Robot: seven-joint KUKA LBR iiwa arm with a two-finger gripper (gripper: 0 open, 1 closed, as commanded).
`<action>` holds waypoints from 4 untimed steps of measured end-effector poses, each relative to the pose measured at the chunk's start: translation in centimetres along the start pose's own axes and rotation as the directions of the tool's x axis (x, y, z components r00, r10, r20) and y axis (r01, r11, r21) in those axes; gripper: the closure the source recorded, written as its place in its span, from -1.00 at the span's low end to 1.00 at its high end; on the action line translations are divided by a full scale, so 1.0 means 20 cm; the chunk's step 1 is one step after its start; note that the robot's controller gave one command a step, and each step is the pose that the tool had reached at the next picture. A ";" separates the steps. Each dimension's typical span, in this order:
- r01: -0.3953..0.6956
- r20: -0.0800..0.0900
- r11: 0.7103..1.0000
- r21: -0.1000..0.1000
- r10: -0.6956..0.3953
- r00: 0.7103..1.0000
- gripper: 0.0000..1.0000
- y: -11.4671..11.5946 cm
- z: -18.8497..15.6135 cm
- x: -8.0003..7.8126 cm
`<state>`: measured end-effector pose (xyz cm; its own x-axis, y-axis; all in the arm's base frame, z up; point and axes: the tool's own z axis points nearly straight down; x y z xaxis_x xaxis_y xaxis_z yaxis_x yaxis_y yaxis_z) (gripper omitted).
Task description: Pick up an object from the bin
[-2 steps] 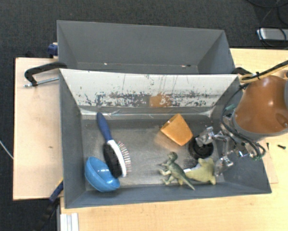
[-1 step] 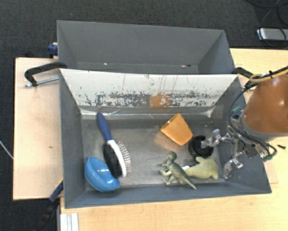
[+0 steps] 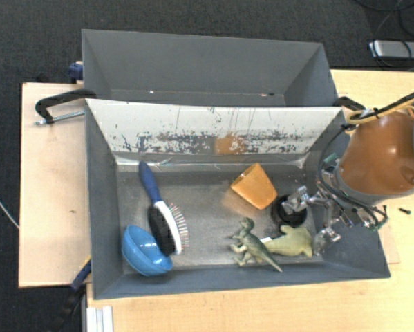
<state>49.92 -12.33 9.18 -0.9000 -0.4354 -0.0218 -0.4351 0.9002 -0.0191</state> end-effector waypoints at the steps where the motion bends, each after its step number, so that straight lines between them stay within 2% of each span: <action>1: 0.097 0.009 0.995 0.001 -0.097 0.995 -1.00 -0.02 0.02 -0.01; 2: 0.098 0.023 0.995 0.005 -0.099 0.995 1.00 -0.02 0.01 -0.03; 3: 0.097 -0.009 0.995 -0.013 -0.097 0.995 1.00 -0.03 -0.30 -0.05; 4: 0.096 -0.011 0.995 -0.015 -0.096 0.995 1.00 -0.03 -0.47 -0.07</action>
Offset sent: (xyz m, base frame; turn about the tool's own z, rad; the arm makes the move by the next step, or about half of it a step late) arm -0.0089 -0.0124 -0.0218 -0.1039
